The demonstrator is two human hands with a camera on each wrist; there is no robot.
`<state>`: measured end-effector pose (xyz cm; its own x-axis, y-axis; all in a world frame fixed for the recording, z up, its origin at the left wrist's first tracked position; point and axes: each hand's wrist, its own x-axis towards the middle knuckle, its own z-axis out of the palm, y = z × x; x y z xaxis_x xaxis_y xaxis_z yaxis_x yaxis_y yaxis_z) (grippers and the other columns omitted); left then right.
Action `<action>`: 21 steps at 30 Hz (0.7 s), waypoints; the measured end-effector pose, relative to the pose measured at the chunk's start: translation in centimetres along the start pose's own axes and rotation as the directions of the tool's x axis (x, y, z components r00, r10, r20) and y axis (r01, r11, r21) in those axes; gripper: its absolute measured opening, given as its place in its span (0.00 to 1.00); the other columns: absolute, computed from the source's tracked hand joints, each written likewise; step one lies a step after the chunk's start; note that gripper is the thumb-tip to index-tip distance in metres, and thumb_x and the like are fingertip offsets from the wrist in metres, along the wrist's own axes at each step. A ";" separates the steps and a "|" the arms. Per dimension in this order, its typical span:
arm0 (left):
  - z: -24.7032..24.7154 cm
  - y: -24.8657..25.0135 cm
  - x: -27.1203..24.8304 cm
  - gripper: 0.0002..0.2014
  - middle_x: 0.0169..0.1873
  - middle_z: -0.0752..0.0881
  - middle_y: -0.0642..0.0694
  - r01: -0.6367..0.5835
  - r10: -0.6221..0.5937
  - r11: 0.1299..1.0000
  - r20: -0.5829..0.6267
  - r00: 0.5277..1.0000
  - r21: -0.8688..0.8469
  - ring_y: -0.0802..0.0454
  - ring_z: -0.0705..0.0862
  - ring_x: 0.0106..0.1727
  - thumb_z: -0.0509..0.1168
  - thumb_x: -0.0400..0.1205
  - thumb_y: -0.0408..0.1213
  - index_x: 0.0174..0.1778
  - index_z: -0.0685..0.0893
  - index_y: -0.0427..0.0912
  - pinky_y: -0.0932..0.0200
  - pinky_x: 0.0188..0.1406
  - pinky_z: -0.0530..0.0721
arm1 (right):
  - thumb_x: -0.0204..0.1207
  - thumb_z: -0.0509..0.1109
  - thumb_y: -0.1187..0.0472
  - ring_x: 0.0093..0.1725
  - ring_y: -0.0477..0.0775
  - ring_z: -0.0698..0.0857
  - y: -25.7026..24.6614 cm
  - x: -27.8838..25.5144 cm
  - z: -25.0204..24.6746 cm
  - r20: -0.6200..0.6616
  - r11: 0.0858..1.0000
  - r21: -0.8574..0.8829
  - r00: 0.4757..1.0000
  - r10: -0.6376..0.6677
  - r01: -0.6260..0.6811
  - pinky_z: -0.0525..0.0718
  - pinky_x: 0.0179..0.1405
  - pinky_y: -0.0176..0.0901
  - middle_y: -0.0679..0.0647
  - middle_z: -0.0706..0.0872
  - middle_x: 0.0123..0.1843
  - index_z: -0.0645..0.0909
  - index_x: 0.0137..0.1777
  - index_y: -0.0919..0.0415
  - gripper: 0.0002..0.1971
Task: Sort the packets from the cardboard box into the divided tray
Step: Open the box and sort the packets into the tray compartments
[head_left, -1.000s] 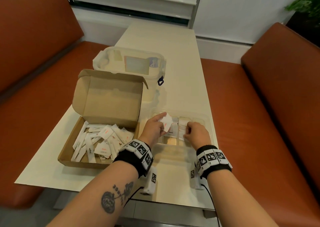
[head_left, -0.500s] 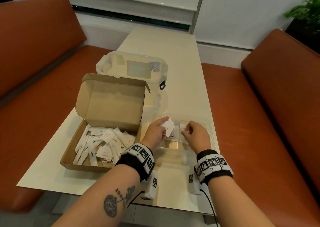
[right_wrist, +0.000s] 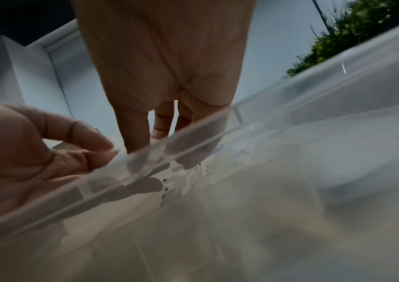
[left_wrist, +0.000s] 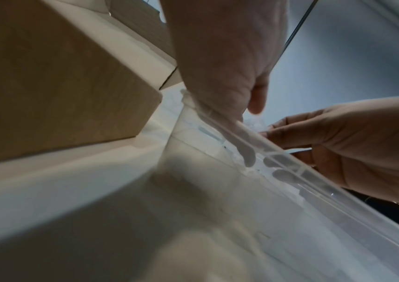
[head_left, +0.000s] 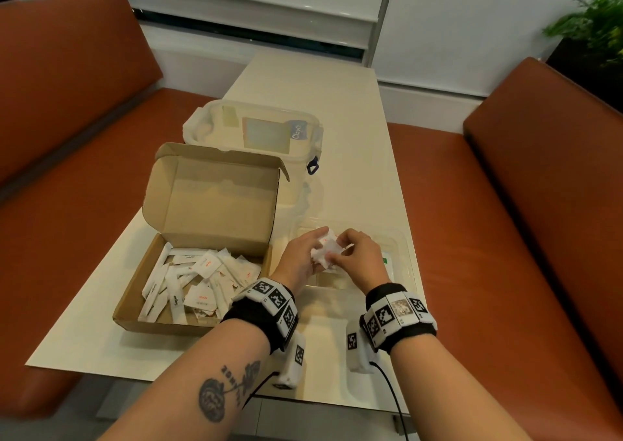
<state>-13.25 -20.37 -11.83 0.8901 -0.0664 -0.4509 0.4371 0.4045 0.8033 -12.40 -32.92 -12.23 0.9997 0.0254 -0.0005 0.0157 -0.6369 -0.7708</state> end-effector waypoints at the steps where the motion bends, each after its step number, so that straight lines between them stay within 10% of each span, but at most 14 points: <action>1: 0.0 0.0 0.1 0.16 0.62 0.79 0.36 0.001 -0.001 0.999 -0.020 1.000 -0.033 0.39 0.83 0.55 0.59 0.83 0.31 0.67 0.81 0.37 0.52 0.51 0.85 | 0.67 0.77 0.65 0.32 0.44 0.77 0.0 0.0 -0.1 -0.002 0.999 0.033 1.000 -0.002 0.002 0.73 0.29 0.26 0.52 0.83 0.41 0.77 0.39 0.56 0.10; 6: -0.2 -0.3 0.4 0.17 0.54 0.84 0.43 -0.046 0.046 0.999 -0.043 0.998 0.001 0.43 0.84 0.59 0.63 0.84 0.42 0.64 0.83 0.35 0.51 0.60 0.84 | 0.75 0.70 0.66 0.37 0.51 0.81 -0.7 0.2 -1.5 0.009 0.985 0.175 1.000 0.009 -0.010 0.79 0.38 0.39 0.55 0.84 0.38 0.81 0.42 0.57 0.03; 12: -0.3 -1.0 0.5 0.17 0.56 0.87 0.44 -0.139 0.140 0.978 0.005 0.990 0.157 0.48 0.84 0.60 0.68 0.81 0.38 0.65 0.83 0.39 0.50 0.64 0.83 | 0.80 0.65 0.64 0.39 0.48 0.80 -1.6 1.0 -2.5 0.198 0.997 -0.064 0.980 -0.025 0.038 0.75 0.35 0.33 0.52 0.82 0.39 0.78 0.61 0.59 0.11; 21: 0.0 -1.2 0.7 0.06 0.48 0.87 0.45 -0.170 0.184 0.973 -0.076 0.980 0.159 0.48 0.84 0.54 0.68 0.81 0.34 0.51 0.87 0.41 0.49 0.58 0.86 | 0.72 0.76 0.63 0.37 0.52 0.83 -0.6 0.3 -1.1 -0.007 0.948 0.294 0.991 0.133 -0.125 0.81 0.34 0.33 0.57 0.85 0.37 0.80 0.44 0.60 0.06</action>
<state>-13.10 -20.84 -13.11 0.9429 0.0783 -0.3238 0.2943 0.2596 0.9198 -12.13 -33.35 -11.09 0.9930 -0.0652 -0.0985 -0.1160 -0.3799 -0.9177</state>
